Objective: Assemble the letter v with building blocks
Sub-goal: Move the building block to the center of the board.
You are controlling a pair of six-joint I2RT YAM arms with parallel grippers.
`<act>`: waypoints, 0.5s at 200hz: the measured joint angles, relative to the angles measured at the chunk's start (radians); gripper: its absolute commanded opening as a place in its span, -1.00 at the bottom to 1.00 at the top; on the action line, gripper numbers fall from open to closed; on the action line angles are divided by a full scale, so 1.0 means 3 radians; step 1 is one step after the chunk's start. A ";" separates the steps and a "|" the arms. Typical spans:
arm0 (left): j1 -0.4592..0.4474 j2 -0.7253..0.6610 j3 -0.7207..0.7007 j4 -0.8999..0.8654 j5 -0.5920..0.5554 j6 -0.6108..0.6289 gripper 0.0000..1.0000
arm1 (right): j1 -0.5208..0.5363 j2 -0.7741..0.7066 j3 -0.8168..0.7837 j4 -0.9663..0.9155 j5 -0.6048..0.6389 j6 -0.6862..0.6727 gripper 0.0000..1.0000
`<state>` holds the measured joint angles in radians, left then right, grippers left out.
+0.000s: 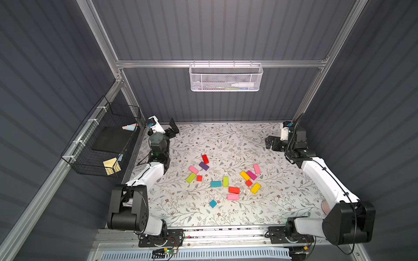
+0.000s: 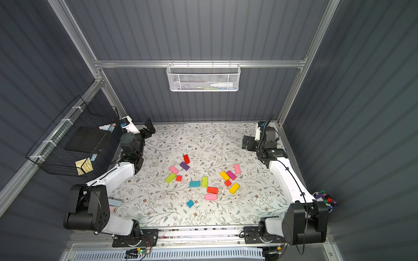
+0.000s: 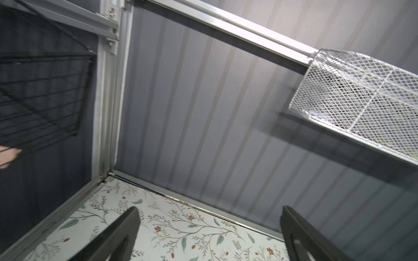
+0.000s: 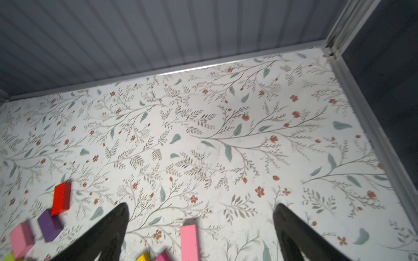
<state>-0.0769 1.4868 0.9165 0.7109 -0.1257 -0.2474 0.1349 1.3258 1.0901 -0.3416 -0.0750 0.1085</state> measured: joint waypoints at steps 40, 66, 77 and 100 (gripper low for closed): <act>-0.0006 0.0117 0.0559 -0.0983 0.0511 -0.0262 0.86 | 0.0476 0.0287 0.0406 -0.0548 -0.0048 0.0004 0.98; -0.0094 0.0098 0.0706 -0.1545 0.0678 -0.0501 0.83 | 0.0749 0.0501 0.0603 -0.0727 -0.0117 0.0041 0.98; -0.0175 0.0057 0.0706 -0.1770 0.0708 -0.0601 0.83 | 0.0842 0.0586 0.0665 -0.0758 -0.0132 0.0064 0.98; -0.0464 -0.0045 0.0706 -0.2122 0.0679 -0.0837 0.82 | 0.1053 0.0807 0.0809 -0.0782 -0.0142 0.0089 0.98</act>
<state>-0.2161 1.4734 1.1282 0.0742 0.0780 -0.4984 0.4507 1.5681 1.3327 -0.5762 -0.1177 0.1352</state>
